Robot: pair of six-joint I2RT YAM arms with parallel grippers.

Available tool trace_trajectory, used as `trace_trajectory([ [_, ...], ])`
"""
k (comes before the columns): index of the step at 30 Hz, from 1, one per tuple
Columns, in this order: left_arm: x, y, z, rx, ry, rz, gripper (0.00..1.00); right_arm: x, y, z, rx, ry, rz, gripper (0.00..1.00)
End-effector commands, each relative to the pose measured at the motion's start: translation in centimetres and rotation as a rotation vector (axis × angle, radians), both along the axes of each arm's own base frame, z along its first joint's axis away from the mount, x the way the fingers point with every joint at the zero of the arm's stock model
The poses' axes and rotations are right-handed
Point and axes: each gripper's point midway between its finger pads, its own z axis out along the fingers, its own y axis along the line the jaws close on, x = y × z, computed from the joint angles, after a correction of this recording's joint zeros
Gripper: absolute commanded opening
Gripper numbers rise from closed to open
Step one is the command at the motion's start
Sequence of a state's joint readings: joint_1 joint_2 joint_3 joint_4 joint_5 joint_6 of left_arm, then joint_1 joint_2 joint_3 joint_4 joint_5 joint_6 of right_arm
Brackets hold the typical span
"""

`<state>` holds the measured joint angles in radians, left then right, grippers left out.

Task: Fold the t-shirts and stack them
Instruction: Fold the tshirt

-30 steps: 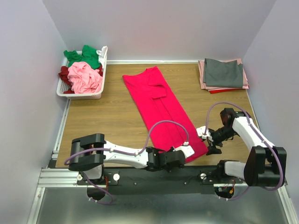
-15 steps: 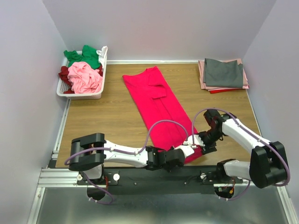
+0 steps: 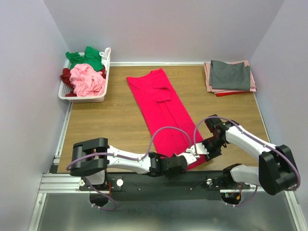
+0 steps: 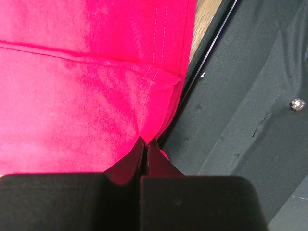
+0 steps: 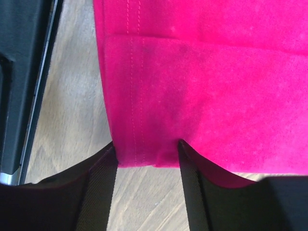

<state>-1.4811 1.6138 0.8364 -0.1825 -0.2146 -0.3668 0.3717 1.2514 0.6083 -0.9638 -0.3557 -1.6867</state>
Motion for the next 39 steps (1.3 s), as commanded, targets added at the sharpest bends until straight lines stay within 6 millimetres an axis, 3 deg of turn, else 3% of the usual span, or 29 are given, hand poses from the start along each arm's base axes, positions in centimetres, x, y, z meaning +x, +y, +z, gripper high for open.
trace_trajectory([
  [1, 0.4, -2.1, 1.9, -0.125, 0.013, 0.034, 0.0, -0.8, -0.8, -2.1, -0.054, 0.011, -0.012, 0.56],
  [4, 0.2, -1.8, 1.6, -0.12, 0.019, 0.031, 0.0, -0.9, -0.7, -2.4, -0.048, 0.007, -0.034, 0.46],
  [6, 0.1, -1.7, 1.4, -0.121, 0.024, 0.029, 0.0, -0.8, -0.5, -2.3, -0.036, -0.002, -0.046, 0.45],
  [7, 0.1, -1.6, 1.3, -0.121, 0.025, 0.028, 0.0, -0.8, -0.3, -2.2, -0.031, 0.004, -0.067, 0.46],
  [11, 0.1, -1.3, 1.2, -0.12, 0.026, 0.035, 0.0, 0.0, 1.7, 0.0, 0.063, 0.017, -0.125, 0.69],
  [16, -0.1, -1.4, 1.4, -0.146, 0.036, 0.035, 0.0, 0.8, 2.8, 2.4, 0.115, -0.003, -0.118, 0.71],
  [25, -0.3, -1.5, 2.1, -0.185, 0.052, 0.038, 0.0, 1.6, 3.0, 3.5, 0.21, 0.016, -0.18, 0.72],
  [36, -1.2, -1.2, 2.4, -0.213, 0.109, 0.045, 0.0, 0.8, 2.1, 3.5, 0.257, 0.057, -0.189, 0.74],
  [39, -1.5, -1.0, 2.3, -0.211, 0.127, 0.046, 0.0, -0.8, 1.8, 3.4, 0.25, 0.08, -0.118, 0.78],
])
